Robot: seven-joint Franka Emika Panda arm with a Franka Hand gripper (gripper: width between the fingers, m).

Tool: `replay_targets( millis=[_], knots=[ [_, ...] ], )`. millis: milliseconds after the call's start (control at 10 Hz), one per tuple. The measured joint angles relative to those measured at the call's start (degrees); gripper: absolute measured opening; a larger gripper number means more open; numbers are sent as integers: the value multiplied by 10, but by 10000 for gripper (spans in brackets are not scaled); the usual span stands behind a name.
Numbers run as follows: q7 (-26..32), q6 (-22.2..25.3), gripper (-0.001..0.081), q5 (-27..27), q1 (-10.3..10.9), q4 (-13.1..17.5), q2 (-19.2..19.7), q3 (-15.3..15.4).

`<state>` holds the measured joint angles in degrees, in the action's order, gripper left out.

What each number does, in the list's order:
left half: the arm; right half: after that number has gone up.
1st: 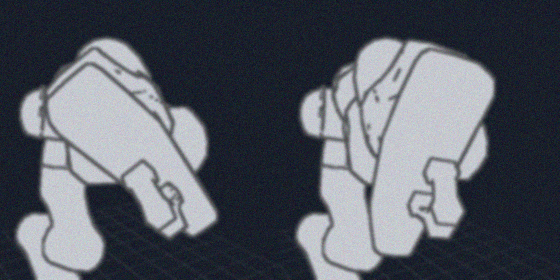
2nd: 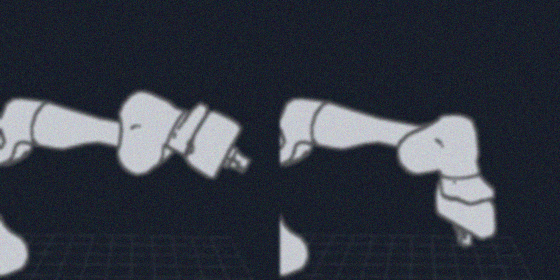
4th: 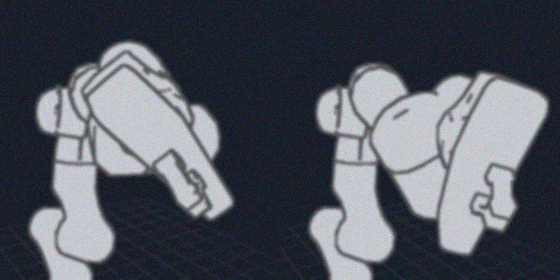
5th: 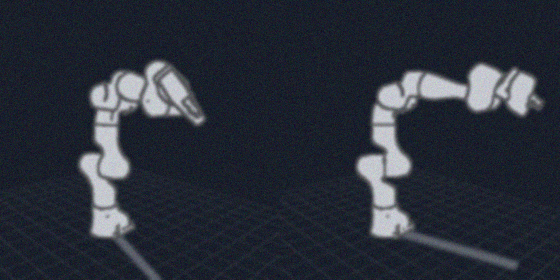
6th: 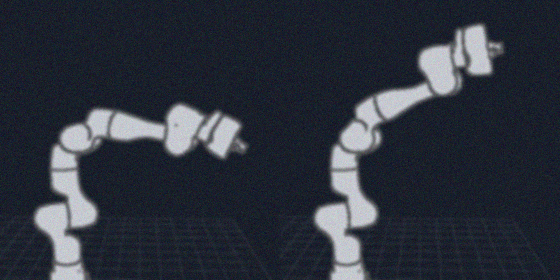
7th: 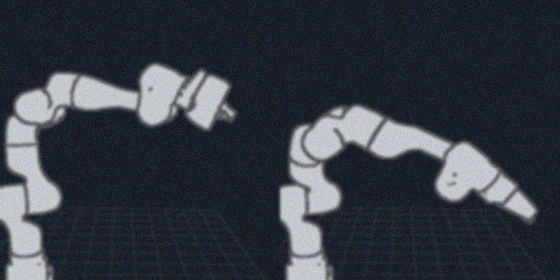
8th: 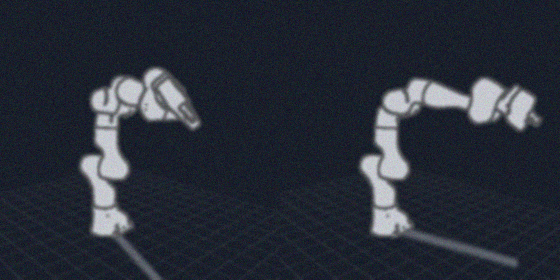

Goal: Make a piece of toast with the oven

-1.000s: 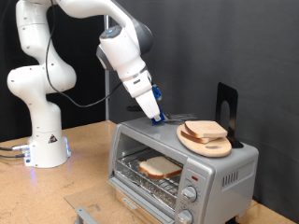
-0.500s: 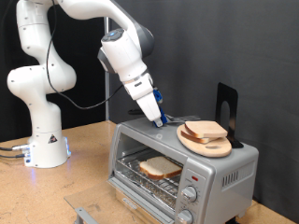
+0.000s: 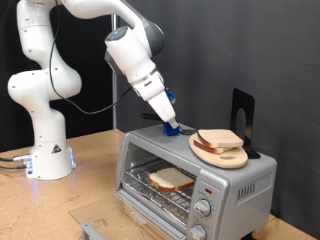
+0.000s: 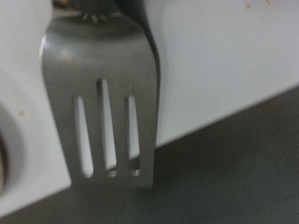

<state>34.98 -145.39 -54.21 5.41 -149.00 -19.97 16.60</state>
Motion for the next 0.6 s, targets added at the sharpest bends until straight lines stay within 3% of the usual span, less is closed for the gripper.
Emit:
replay_targets(
  millis=[300,600],
  knots=[
    [-5,41,808,-4,-2,5,-39,-18],
    [23,50,808,-15,-2,-11,-44,-35]
  ],
)
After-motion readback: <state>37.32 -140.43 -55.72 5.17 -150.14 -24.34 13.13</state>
